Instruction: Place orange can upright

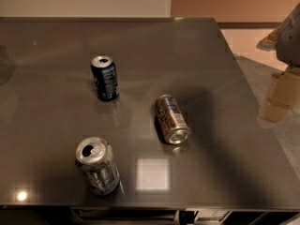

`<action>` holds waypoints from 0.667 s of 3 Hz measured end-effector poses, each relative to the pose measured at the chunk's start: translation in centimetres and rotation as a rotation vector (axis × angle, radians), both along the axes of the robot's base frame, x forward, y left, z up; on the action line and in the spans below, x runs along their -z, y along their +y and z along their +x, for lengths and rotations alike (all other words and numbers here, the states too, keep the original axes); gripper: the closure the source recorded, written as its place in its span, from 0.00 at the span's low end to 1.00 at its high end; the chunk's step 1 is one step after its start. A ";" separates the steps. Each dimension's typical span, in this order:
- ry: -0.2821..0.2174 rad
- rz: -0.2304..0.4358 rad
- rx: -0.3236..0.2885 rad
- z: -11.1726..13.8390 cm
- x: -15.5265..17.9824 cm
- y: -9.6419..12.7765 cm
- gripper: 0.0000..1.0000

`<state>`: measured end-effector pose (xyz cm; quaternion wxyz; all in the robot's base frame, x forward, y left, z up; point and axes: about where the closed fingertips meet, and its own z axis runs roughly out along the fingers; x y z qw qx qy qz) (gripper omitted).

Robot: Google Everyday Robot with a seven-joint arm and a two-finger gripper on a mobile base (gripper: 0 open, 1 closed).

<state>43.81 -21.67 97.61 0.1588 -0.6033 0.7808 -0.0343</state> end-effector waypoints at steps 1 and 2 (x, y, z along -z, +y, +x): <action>0.000 0.000 0.000 0.0 0.0 0.0 0.00; 0.002 0.001 0.002 0.1 0.1 0.1 0.00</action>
Offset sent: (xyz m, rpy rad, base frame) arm 0.0386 0.0463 -0.0405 0.0405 0.1558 -0.1666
